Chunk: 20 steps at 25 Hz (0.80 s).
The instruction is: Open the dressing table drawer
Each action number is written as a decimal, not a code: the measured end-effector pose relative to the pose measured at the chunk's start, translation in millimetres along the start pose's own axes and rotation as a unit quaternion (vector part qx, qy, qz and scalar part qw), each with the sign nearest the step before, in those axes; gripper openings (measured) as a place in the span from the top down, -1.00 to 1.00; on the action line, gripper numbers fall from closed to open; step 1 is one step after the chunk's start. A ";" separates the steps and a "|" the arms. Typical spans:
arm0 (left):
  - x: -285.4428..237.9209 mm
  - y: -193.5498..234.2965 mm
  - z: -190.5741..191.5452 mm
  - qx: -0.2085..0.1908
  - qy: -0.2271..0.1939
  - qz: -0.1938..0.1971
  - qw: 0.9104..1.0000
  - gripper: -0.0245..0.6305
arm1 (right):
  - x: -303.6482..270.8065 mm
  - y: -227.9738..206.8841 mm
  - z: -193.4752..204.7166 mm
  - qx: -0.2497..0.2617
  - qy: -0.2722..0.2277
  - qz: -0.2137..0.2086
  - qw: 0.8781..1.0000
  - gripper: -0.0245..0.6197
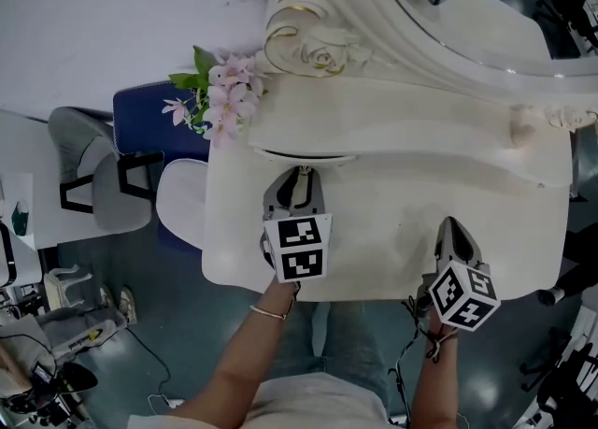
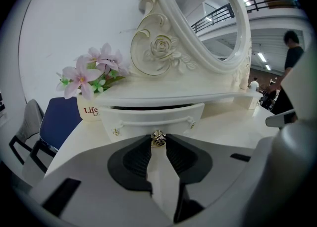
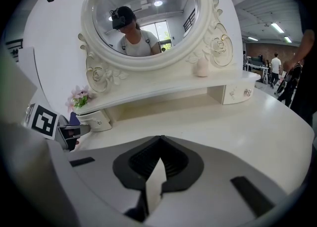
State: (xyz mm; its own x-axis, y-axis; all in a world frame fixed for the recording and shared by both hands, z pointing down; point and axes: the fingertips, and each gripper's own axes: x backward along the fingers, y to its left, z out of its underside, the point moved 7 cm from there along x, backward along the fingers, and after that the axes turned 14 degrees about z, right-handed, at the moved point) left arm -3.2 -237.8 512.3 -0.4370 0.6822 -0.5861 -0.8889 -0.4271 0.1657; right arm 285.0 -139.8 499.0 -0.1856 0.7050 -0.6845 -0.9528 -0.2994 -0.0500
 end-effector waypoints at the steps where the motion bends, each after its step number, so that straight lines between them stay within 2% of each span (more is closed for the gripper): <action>1: 0.5 -0.2 0.4 0.000 0.000 0.000 1.000 0.60 | 0.6 0.2 0.0 0.000 -0.001 0.000 1.000 0.90; 20: 7.8 -1.9 6.5 0.000 0.001 0.007 1.000 0.60 | 11.4 0.9 5.8 -0.001 -0.003 0.005 1.000 0.90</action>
State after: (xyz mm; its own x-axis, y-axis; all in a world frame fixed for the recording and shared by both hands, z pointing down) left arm -5.8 -227.8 512.5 -0.4488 0.6751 -0.5854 -0.8829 -0.4361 0.1740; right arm 280.7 -128.3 495.4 -0.1960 0.7062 -0.6804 -0.9504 -0.3076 -0.0455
